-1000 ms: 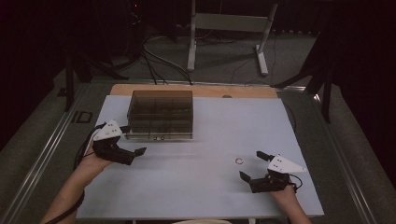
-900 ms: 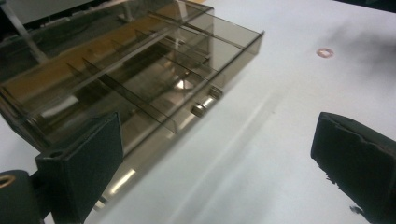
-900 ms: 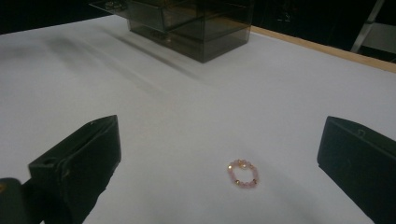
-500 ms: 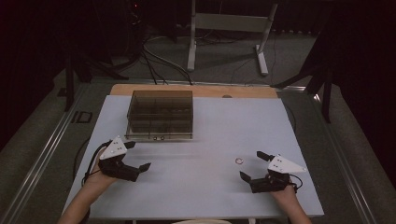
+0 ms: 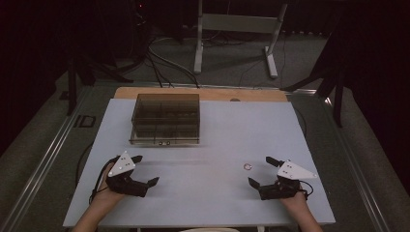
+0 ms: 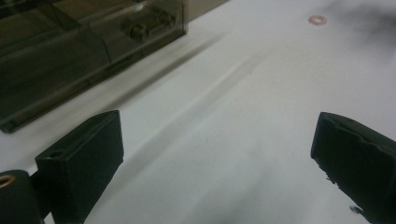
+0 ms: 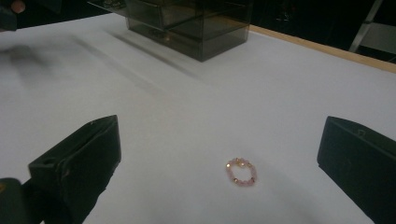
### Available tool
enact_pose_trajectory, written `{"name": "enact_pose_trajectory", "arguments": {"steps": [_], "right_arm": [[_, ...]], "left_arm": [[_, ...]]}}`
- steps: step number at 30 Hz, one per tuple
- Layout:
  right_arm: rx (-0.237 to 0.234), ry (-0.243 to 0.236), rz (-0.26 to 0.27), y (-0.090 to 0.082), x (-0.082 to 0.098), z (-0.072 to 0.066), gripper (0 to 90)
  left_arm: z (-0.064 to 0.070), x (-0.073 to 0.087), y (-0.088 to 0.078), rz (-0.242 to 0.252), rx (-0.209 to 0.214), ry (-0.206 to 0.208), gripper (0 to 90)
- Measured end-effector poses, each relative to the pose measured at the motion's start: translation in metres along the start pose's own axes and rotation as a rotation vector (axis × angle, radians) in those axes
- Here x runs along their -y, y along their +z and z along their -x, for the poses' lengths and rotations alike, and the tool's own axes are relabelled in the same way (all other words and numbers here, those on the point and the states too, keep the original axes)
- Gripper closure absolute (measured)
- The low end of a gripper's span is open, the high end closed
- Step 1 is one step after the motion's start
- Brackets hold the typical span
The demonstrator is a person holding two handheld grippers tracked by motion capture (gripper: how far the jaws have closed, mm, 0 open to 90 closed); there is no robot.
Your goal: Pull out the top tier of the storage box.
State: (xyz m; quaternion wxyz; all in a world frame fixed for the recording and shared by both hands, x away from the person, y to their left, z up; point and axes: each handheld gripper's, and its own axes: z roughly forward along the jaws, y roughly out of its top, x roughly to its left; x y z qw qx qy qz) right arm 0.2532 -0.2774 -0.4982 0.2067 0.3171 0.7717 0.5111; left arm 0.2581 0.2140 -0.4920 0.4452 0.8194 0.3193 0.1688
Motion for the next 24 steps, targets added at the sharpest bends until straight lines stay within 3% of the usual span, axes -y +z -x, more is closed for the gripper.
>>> {"name": "enact_pose_trajectory", "arguments": {"steps": [11, 24], "right_arm": [[-0.003, 0.006, -0.007, 0.004, 0.0, 0.001, 0.1], [-0.01, -0.011, -0.037, 0.008, 0.001, 0.0, 0.1]], "left_arm": [[-0.001, 0.014, -0.004, 0.043, -0.102, -0.004, 4.2], [0.0, 0.016, -0.001, 0.036, -0.095, 0.003, 4.2]]}}
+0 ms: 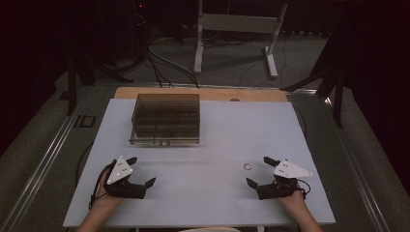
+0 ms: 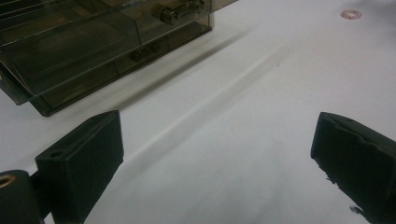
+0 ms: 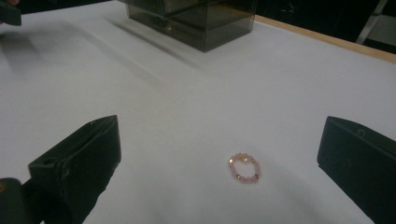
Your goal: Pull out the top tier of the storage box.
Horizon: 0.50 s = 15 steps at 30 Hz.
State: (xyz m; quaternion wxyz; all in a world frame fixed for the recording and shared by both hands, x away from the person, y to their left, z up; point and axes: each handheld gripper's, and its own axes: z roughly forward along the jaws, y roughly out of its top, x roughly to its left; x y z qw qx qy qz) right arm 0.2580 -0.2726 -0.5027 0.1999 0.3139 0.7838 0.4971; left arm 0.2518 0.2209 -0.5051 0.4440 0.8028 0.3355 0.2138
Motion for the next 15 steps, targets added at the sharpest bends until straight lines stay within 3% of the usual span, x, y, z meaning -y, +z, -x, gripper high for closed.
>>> {"name": "enact_pose_trajectory", "arguments": {"steps": [4, 15], "right_arm": [[-0.006, -0.001, -0.008, 0.0004, 0.0004, -0.0006, 0.1], [-0.009, -0.001, -0.011, 0.0016, 0.0004, -0.0005, 0.1]], "left_arm": [[-0.0002, 0.0008, -0.0016, -0.002, 0.004, 0.012, 4.2], [-0.0036, 0.0018, -0.0019, -0.007, -0.008, -0.011, 4.2]]}}
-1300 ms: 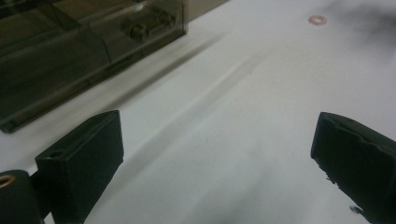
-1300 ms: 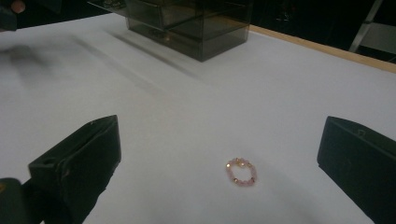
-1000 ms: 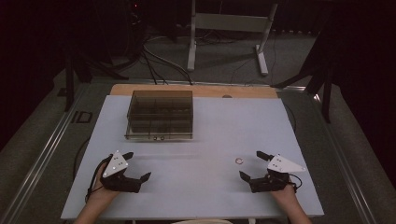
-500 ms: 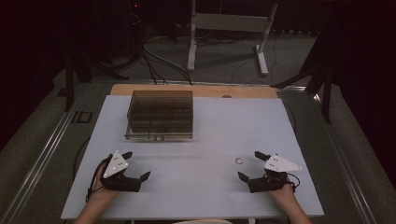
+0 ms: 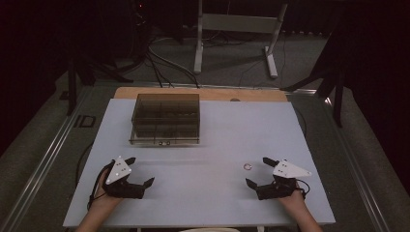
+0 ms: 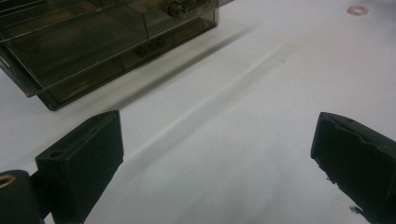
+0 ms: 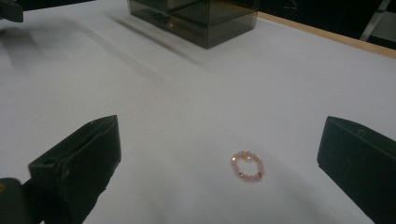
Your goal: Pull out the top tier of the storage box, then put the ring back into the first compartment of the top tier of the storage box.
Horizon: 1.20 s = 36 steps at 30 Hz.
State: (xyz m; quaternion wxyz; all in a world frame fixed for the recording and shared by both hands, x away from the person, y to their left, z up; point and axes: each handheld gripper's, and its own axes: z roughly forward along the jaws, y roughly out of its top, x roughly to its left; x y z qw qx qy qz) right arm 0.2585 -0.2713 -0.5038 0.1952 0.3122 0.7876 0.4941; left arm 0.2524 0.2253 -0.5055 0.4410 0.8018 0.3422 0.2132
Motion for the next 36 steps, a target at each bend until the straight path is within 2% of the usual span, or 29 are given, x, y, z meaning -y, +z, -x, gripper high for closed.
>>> {"name": "enact_pose_trajectory", "arguments": {"steps": [8, 12, 17, 20, 26, 28, 31, 33, 36], "right_arm": [[-0.003, -0.009, -0.004, 0.001, -0.001, -0.003, 0.1], [-0.011, -0.014, -0.008, 0.003, -0.002, -0.006, 0.1], [-0.051, -0.027, -0.034, 0.005, -0.002, -0.009, 0.1], [-0.069, -0.018, -0.025, 0.005, -0.005, -0.009, 0.1], [-0.07, -0.01, 0.005, -0.005, -0.019, -0.009, 0.1], [-0.09, -0.004, 0.015, -0.008, -0.025, -0.008, 0.1], [-0.095, -0.016, 0.016, -0.012, -0.034, -0.008, 0.1], [-0.073, -0.036, 0.011, -0.013, -0.041, -0.006, 0.1], [-0.056, -0.035, 0.025, -0.014, -0.05, -0.001, 0.1]], "left_arm": [[0.0, -0.001, -0.001, 0.013, 0.004, -0.011, 4.2], [-0.001, -0.001, 0.0, 0.021, 0.019, -0.025, 4.2], [0.001, -0.002, 0.002, 0.024, 0.027, -0.013, 4.2], [0.003, -0.002, 0.002, 0.019, 0.03, -0.01, 4.2], [0.004, -0.002, 0.002, 0.021, 0.034, -0.008, 4.2], [0.005, -0.002, 0.001, 0.026, 0.035, -0.01, 4.2], [0.006, -0.003, 0.001, 0.027, 0.034, -0.003, 4.2], [0.006, -0.003, 0.001, 0.027, 0.031, -0.003, 4.2], [0.006, -0.003, 0.0, 0.029, 0.03, -0.005, 4.2]]}}
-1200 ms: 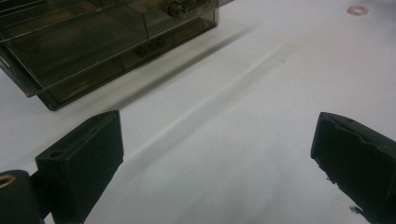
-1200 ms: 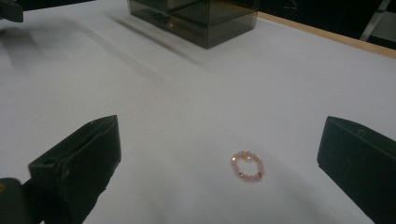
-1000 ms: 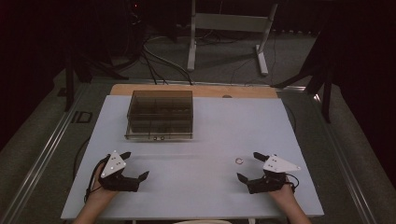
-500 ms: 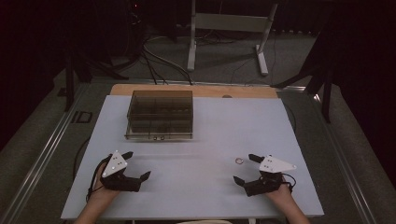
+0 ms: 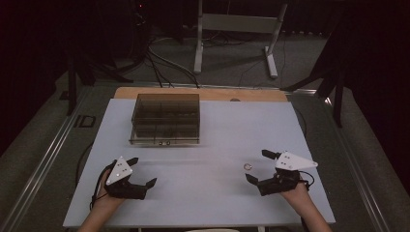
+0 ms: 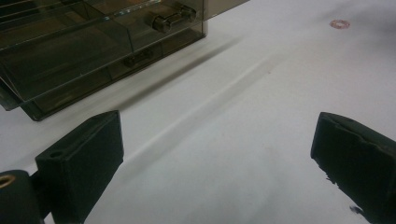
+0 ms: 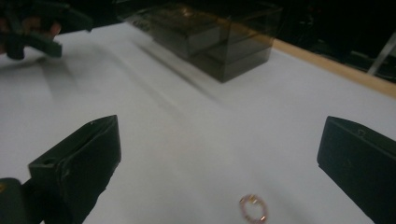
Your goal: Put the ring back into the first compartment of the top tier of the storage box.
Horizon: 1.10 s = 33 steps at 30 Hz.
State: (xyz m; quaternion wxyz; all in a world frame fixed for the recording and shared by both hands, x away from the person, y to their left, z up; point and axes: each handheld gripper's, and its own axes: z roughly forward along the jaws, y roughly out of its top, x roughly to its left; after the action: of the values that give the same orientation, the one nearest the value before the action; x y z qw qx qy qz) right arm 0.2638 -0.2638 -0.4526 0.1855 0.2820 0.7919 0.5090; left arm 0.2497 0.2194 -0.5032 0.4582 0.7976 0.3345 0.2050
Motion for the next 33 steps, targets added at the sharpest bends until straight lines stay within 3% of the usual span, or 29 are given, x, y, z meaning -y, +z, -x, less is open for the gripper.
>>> {"name": "enact_pose_trajectory", "arguments": {"steps": [6, 11, 20, 27, 33], "right_arm": [[0.014, 0.009, 0.006, 0.003, -0.011, 0.011, 0.1], [0.015, 0.011, -0.035, 0.011, -0.01, 0.023, 0.1], [0.022, 0.05, -0.114, 0.028, 0.001, 0.037, 0.1], [0.032, 0.064, -0.195, 0.04, 0.015, 0.04, 0.1], [0.053, 0.089, -0.22, 0.044, 0.022, 0.044, 0.1]], "left_arm": [[0.0, -0.001, -0.001, 0.011, 0.008, -0.002, 4.2], [0.001, -0.001, -0.001, 0.009, 0.004, -0.002, 4.2], [0.002, 0.0, 0.001, 0.004, 0.01, 0.001, 4.2], [0.001, 0.0, 0.001, 0.003, 0.016, 0.002, 4.2], [0.0, 0.0, 0.0, 0.003, 0.009, 0.004, 4.2]]}}
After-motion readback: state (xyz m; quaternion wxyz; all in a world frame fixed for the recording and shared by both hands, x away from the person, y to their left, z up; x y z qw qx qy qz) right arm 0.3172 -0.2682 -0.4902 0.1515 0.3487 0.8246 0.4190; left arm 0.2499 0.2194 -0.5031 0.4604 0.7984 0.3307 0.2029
